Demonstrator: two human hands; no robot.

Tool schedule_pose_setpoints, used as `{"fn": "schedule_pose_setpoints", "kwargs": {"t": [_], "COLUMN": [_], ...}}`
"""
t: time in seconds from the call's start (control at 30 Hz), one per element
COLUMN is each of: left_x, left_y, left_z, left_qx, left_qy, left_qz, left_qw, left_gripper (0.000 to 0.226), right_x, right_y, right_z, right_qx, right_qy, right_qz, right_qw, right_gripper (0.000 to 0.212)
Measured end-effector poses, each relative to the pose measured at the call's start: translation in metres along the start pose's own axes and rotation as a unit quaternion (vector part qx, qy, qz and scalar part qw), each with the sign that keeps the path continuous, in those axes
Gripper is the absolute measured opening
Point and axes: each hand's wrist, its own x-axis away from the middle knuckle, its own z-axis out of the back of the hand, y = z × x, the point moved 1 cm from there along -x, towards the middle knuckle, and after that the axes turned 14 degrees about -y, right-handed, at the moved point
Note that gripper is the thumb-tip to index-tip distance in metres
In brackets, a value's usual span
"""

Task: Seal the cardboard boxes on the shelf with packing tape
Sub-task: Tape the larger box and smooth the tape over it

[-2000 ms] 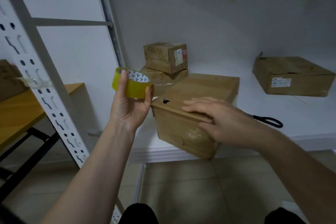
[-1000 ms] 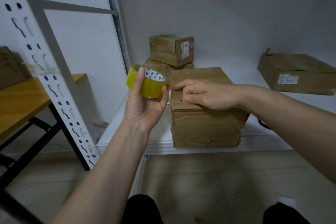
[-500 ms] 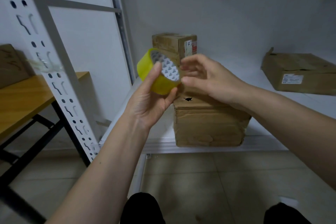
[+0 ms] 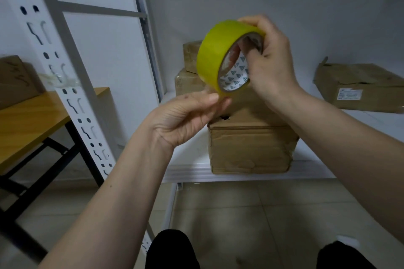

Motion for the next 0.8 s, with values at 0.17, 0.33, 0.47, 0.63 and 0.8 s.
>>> {"fn": "schedule_pose_setpoints", "kwargs": {"t": [0.17, 0.33, 0.47, 0.63, 0.8], "left_x": [0.002, 0.005, 0.011, 0.02, 0.025], "left_y": [-0.001, 0.001, 0.004, 0.003, -0.004], "left_z": [-0.004, -0.003, 0.001, 0.006, 0.01], "left_qx": [-0.024, -0.082, -0.155, -0.193, -0.154], "left_qy": [0.103, 0.147, 0.184, 0.228, 0.25], "left_qz": [0.019, -0.003, 0.014, 0.039, 0.036], "left_qw": [0.994, 0.986, 0.971, 0.954, 0.955], "left_gripper": [0.015, 0.017, 0.01, 0.026, 0.011], "right_x": [0.006, 0.008, 0.015, 0.016, 0.018], "right_y": [-0.006, -0.006, 0.0, 0.009, 0.018], "right_z": [0.008, 0.004, -0.002, 0.004, 0.013], "right_qx": [0.022, -0.081, -0.103, -0.045, -0.025], "right_qy": [0.005, 0.023, -0.006, 0.013, 0.031], "right_qz": [0.019, -0.061, -0.075, -0.085, -0.14], "right_qw": [1.0, 0.995, 0.992, 0.995, 0.989], "right_gripper": [0.037, 0.035, 0.035, 0.035, 0.033]}}
